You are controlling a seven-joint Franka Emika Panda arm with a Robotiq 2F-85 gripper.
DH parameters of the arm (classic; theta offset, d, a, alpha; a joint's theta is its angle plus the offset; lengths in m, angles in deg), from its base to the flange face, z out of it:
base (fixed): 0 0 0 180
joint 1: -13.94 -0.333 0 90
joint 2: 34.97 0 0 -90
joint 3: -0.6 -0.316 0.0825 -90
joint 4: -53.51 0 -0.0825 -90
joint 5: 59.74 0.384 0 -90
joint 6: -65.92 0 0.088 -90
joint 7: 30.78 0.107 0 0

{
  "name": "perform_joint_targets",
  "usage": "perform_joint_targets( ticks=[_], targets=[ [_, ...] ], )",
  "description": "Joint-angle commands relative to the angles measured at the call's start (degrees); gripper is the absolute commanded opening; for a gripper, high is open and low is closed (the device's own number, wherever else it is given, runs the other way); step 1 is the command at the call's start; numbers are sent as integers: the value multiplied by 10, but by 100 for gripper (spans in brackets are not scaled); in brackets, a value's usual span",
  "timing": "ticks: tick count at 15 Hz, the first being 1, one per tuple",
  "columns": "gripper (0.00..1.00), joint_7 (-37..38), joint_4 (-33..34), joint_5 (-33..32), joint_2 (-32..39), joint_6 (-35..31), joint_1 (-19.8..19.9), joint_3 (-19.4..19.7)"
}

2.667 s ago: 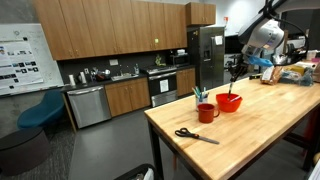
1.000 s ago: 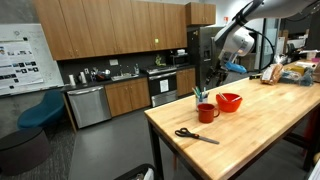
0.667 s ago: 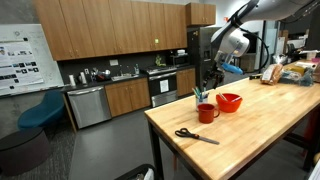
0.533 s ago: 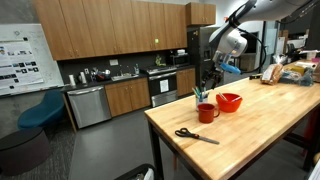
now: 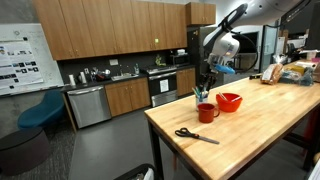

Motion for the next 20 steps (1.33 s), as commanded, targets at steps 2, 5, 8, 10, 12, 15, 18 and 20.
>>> perform_joint_targets(
  ticks=[2, 5, 8, 10, 12, 15, 18, 20],
  targets=[
    [27, 15, 33, -24, 20, 27, 17, -13],
    [6, 18, 38, -34, 16, 36, 19, -16],
    [0, 17, 38, -44, 5, 46, 19, -17],
    [26, 16, 39, -51, 0, 50, 18, -18],
    [32, 16, 44, -51, 2, 60, 19, -19],
    [50, 12, 46, -41, 3, 88, 21, -20],
    [70, 11, 44, -39, 1, 116, 22, -19],
    [84, 11, 41, -39, -1, 129, 22, -18]
  ],
)
